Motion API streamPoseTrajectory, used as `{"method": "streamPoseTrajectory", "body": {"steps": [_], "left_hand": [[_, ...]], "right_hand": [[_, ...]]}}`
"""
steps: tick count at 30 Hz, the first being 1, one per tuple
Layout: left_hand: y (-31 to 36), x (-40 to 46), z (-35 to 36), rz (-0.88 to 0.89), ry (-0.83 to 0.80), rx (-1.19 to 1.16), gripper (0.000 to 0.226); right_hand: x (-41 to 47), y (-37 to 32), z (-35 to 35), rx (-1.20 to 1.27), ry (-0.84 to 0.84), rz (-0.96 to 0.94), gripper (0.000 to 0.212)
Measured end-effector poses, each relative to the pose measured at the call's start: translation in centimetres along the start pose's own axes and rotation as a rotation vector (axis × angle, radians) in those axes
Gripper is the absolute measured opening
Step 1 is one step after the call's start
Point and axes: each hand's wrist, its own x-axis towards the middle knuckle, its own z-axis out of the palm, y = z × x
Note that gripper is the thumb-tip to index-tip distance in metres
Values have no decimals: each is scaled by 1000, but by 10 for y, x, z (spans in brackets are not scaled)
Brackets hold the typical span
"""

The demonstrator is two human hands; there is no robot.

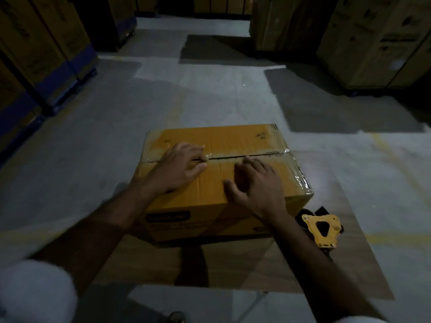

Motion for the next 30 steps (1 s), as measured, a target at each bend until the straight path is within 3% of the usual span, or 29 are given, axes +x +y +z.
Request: {"method": "streamPoseTrajectory", "body": {"steps": [2, 3, 5, 7, 10, 13, 16, 21, 30], "left_hand": [[-9, 26, -5, 51, 4, -67, 21], [-15, 38, -8, 55, -31, -115, 29], [-28, 58, -16, 28, -110, -116, 66], [-43, 76, -19, -23, -170, -28, 99], [-60, 97, -16, -19, -227, 18, 112], [-67, 112, -10, 54, -212, 71, 109], [-72, 116, -11, 107, -217, 158, 113], [-85, 98, -30, 166, -430, 226, 117], [-64, 21, -43, 185, -167, 161, 123]], "right_hand": [[-4, -23, 13, 28, 4, -19, 65], [-7, -34, 19, 36, 21, -22, 58], [-15, -52, 27, 68, 113, 56, 48], [-26, -69, 35, 129, 311, 263, 42], [-41, -101, 48, 278, 447, 685, 55], [-43, -134, 61, 613, 405, 888, 83], [-38, -147, 65, 785, 319, 924, 104], [-42, -136, 61, 480, 328, 958, 98], [-65, -138, 32, 320, 321, 921, 102]]}}
